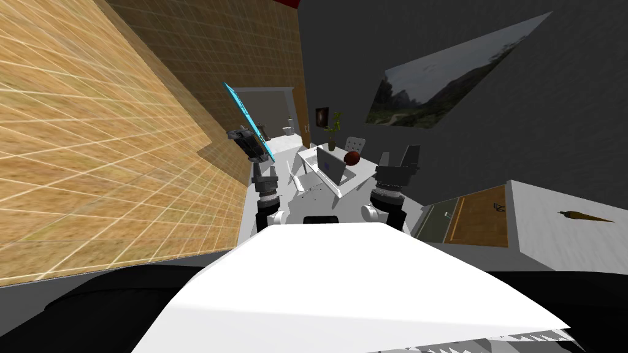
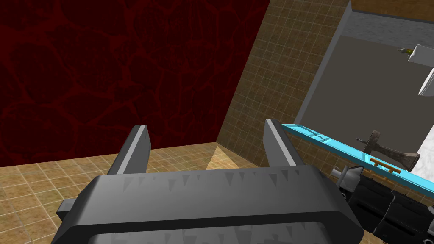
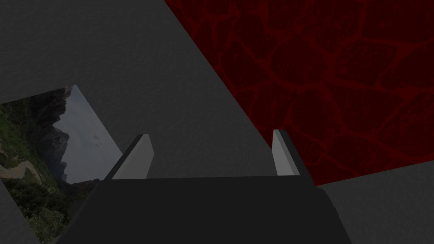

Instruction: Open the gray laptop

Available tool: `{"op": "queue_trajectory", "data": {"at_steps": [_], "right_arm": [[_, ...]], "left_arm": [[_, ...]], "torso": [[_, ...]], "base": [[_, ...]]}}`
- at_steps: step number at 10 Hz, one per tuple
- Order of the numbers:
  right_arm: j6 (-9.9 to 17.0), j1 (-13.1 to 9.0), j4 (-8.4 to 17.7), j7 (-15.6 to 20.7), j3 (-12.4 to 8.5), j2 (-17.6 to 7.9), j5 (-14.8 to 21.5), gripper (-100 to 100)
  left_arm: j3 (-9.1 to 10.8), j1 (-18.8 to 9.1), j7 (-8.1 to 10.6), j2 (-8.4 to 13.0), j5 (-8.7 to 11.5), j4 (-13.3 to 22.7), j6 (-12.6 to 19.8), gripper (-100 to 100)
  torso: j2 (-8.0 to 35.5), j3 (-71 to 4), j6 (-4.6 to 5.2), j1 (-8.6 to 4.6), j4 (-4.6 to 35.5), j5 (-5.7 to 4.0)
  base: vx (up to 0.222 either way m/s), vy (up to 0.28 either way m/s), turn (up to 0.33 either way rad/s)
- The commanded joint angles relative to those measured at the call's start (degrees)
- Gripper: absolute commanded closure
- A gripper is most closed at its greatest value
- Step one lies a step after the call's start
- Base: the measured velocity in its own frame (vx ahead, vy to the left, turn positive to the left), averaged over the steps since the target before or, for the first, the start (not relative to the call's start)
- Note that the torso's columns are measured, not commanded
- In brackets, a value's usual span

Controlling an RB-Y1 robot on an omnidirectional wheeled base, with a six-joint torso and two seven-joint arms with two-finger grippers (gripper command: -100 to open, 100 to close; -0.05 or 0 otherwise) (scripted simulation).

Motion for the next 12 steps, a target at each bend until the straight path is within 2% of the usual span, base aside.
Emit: {"op": "queue_trajectory", "data": {"at_steps": [1, 9, 10, 12], "right_arm": [[0.00, 0.00, 0.00, 0.00, 0.00, 0.00, 0.00, 0], [0.00, 0.00, -0.02, 0.00, 0.00, 0.00, 0.00, 0], [0.38, -0.42, 0.52, -0.53, 0.11, -1.81, -0.54, -100], [1.28, -1.38, 1.72, -1.81, 0.36, -4.19, -1.83, -100]], "left_arm": [[0.00, 0.00, 0.00, 0.00, 0.00, 0.00, 0.00, 0], [0.00, 0.00, 0.00, 0.00, 0.00, -0.02, -0.01, 0], [0.00, 0.00, 0.00, 0.00, 0.00, -0.02, -0.01, 0], [0.00, 0.00, 0.00, 0.00, 0.00, 0.01, 0.00, 0]], "torso": [[2.32, -4.67, 0.00, 0.00, 2.35, 0.00], [35.39, -70.73, 0.00, 0.00, 35.37, 0.00], [39.62, -79.19, 0.00, 0.00, 39.60, 0.00], [42.10, -84.25, 0.00, -0.05, 42.05, -0.01]], "base": [[0.000, 0.000, 0.000], [0.000, 0.000, 0.000], [0.000, 0.000, 0.000], [-0.008, -0.020, -0.008]]}}
